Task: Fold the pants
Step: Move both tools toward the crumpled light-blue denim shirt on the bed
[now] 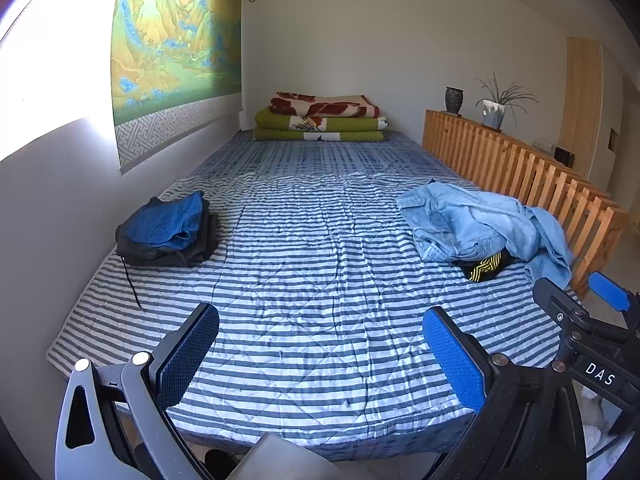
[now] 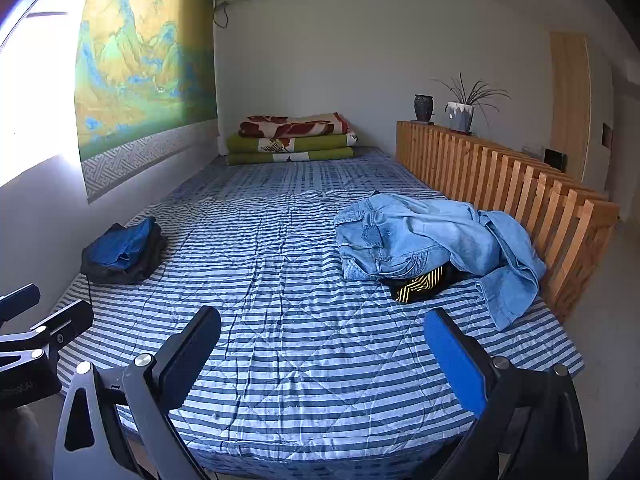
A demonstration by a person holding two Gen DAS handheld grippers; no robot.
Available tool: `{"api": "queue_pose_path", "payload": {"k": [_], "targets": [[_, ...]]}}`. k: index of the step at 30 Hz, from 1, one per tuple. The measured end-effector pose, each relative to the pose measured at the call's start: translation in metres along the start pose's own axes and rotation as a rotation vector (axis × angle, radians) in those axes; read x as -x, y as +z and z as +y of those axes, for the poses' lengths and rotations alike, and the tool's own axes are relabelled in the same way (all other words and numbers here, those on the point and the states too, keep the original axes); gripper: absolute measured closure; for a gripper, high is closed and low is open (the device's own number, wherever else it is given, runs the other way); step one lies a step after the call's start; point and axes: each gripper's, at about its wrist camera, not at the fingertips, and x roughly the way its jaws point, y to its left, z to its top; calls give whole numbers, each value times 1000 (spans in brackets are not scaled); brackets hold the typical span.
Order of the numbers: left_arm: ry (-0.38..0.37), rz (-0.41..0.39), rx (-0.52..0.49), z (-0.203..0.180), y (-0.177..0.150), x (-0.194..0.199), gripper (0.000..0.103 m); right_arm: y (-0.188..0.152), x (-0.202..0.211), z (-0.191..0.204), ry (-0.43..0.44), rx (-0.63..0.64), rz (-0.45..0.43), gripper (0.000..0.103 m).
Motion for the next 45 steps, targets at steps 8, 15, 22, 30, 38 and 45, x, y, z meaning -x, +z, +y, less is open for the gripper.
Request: {"api": "queue_pose_path", "payload": {"k": [8, 15, 22, 30, 38, 45], "targets": [[-36, 39, 43, 6, -2, -8, 0, 2, -5, 7, -10, 32, -3, 3], [-33, 36, 59, 13, -3, -30, 0, -2, -24, 6, -9, 31, 28, 3], [-37, 19, 85, 19, -1, -58, 0, -6, -42, 5, -29, 36, 62, 3], [-43, 53, 71, 15, -2, -81, 0, -7, -55, 7, -31, 26, 50, 3], [-49, 91, 77, 11, -2, -88, 0, -10, -66, 10, -27, 18, 69, 3], [-59, 106, 47, -4, -3, -101, 0, -11, -75, 4, -31, 12, 74, 3]]}}
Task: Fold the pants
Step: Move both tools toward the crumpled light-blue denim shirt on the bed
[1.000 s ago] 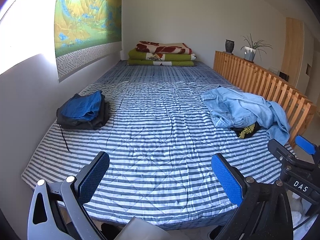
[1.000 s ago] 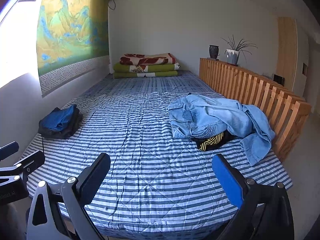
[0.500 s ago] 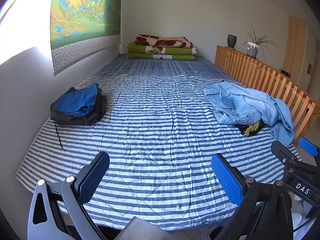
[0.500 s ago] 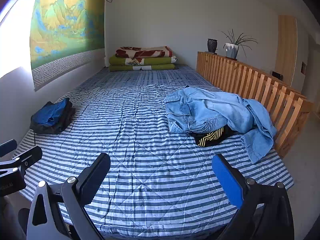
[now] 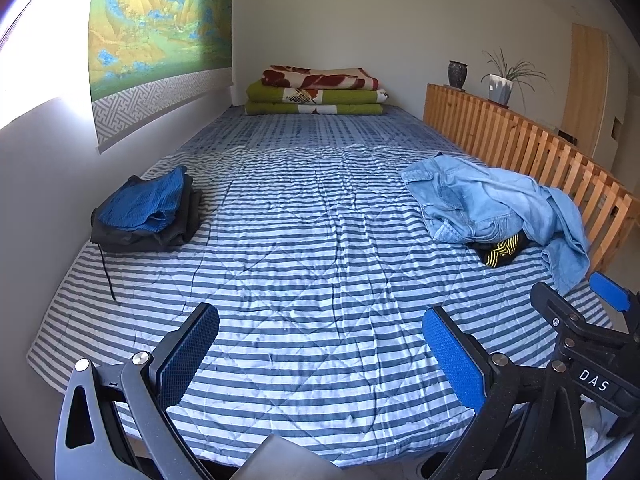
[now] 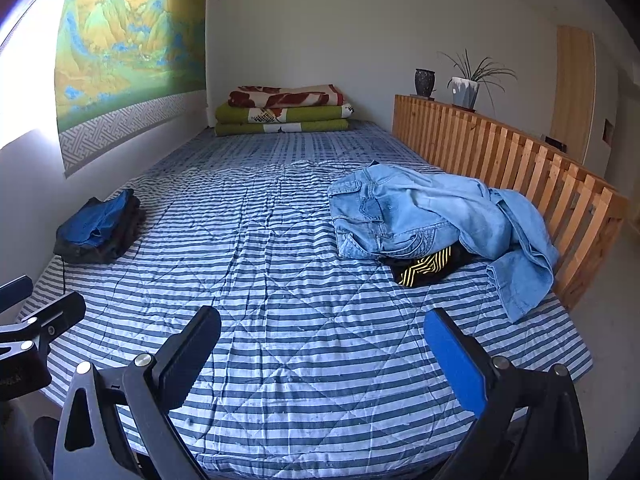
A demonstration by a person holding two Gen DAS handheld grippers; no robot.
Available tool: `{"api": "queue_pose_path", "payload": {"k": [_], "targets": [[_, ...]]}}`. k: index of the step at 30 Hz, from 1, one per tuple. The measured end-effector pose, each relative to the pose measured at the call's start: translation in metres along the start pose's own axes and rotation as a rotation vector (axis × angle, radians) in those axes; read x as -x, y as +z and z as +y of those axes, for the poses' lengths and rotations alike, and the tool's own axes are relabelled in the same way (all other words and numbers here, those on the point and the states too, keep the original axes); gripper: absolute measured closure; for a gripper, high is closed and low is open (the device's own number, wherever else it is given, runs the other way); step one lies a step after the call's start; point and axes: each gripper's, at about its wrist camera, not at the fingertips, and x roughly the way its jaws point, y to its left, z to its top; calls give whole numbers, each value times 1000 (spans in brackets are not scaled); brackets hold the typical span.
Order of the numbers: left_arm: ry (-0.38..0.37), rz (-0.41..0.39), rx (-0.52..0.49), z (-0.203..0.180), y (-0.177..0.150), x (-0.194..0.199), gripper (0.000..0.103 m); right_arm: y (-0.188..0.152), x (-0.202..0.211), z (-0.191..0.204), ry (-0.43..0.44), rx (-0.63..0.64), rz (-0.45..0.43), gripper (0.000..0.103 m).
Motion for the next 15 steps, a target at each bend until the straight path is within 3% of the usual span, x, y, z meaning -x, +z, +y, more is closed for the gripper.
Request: {"api": "queue_pose_path", "payload": {"k": [7, 15], "targets": [[-23, 2, -35, -24, 2, -21, 0, -2, -16, -15, -17, -5, -3, 3], [-60, 10, -56, -54, 13, -55, 0, 2, -46, -64, -55, -70, 10, 6]]}}
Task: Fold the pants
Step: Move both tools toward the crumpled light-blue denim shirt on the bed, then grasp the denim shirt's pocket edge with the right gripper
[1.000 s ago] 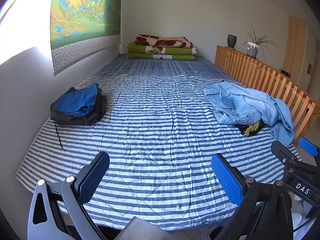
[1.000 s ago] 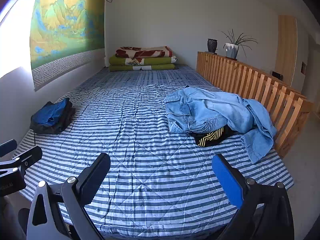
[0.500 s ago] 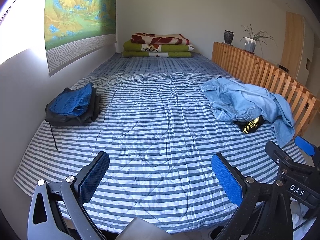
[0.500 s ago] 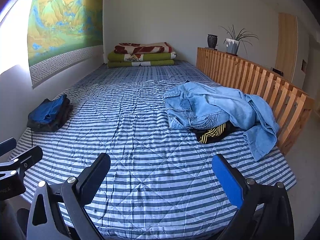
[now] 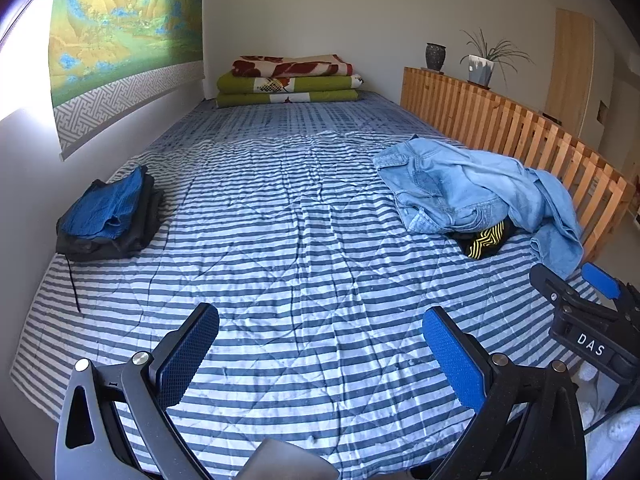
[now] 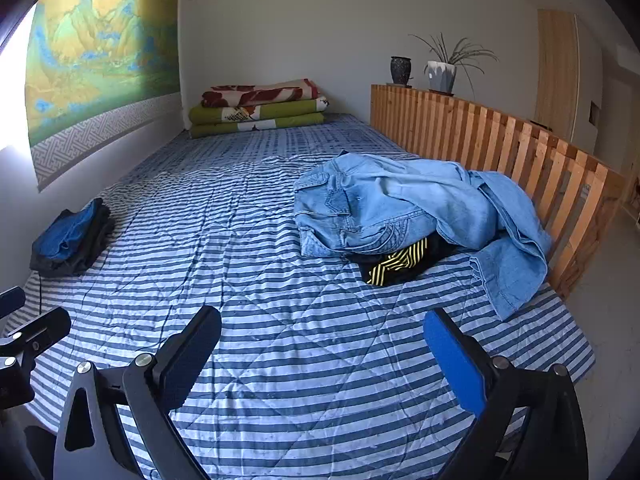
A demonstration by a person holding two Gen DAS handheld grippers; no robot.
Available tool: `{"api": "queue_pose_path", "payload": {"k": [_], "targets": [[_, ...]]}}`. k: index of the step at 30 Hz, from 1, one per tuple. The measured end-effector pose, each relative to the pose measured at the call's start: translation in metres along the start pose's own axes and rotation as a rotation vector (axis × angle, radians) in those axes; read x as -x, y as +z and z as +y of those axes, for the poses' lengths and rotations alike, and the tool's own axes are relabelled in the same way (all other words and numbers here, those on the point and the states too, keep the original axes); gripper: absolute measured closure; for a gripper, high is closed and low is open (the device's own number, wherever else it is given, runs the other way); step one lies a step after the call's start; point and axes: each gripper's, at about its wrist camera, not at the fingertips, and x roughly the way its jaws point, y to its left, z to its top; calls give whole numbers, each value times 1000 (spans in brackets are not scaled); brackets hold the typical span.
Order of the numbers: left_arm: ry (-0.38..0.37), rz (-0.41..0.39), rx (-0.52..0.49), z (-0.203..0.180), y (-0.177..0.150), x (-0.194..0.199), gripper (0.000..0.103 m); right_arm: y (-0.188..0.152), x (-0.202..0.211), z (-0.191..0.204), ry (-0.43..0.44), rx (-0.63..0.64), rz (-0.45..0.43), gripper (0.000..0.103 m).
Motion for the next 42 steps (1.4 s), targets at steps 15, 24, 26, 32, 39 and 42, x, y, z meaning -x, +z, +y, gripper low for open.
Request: {"api": "queue_pose_path", "payload": {"k": [15, 24, 26, 32, 39, 42], "targets": [[-142, 75, -63, -42, 21, -98, 0, 72, -106, -55, 30, 50, 100, 28], [-172, 81, -60, -21, 38, -156, 0, 90, -200, -13, 4, 143, 166, 28], [-169, 90, -50, -13, 36, -166, 0, 90, -224, -5, -25, 166, 193, 28], [-145, 132, -12, 19, 34, -187, 0, 89, -285, 18, -59, 214, 260, 28], [-136, 116, 40, 48, 37, -189, 1, 93, -321, 26, -150, 308, 342, 80], [-136, 116, 45, 52, 35, -188, 1, 110, -300, 12, -102, 227, 322, 86]]}}
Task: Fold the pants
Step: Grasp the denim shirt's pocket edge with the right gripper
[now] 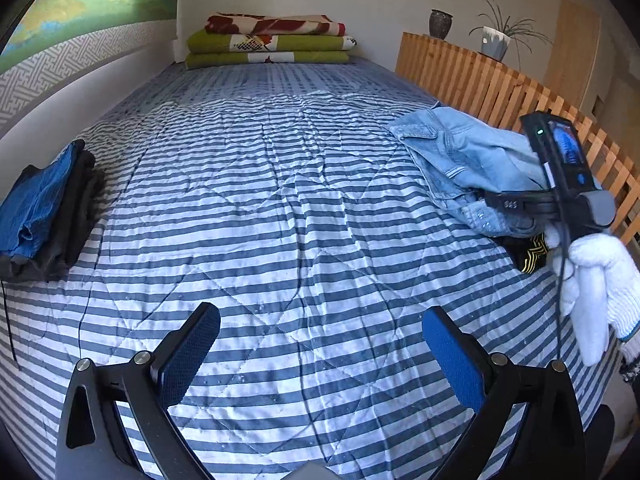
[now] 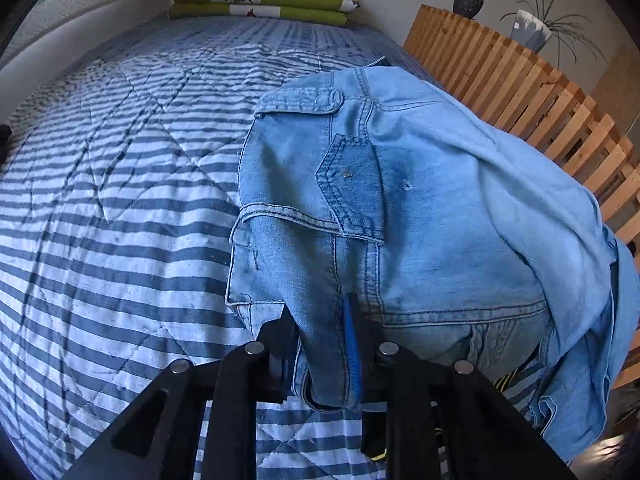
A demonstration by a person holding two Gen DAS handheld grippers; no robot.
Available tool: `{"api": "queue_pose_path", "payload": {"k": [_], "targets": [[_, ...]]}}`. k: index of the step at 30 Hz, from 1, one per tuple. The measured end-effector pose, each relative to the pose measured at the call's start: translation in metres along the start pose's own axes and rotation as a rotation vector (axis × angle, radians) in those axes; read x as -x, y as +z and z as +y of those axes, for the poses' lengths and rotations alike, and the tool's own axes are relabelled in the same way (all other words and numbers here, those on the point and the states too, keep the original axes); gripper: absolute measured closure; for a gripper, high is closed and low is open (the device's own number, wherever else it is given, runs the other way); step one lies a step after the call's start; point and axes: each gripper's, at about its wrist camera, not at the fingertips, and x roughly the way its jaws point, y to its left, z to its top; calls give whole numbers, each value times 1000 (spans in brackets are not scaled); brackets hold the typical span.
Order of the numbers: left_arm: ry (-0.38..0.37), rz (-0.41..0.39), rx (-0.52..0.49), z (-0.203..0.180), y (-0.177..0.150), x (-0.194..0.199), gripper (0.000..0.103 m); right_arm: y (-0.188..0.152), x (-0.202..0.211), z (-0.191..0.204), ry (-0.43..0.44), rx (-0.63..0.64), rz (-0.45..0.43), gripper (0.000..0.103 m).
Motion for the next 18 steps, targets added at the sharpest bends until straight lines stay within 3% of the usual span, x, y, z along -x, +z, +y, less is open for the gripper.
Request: {"api": "queue_pose_path", "payload": {"k": [2, 4, 7, 10, 13, 18], "targets": [[7, 0, 9, 4, 0, 3, 1, 3, 24, -17, 41, -75, -32, 86], [7, -6, 18, 9, 1, 8, 1, 6, 49, -28, 43, -108, -61, 98], [13, -30, 35, 17, 3, 17, 1, 10, 86, -29, 56, -110, -110, 98], [13, -47, 59, 26, 5, 26, 1, 11, 116, -16, 66, -82, -152, 98], [15, -65, 77, 37, 5, 36, 1, 14, 140, -2, 151, -101, -150, 98], [27, -96, 125, 60, 5, 55, 1, 17, 189, 44, 164, -1, -218, 98]]}}
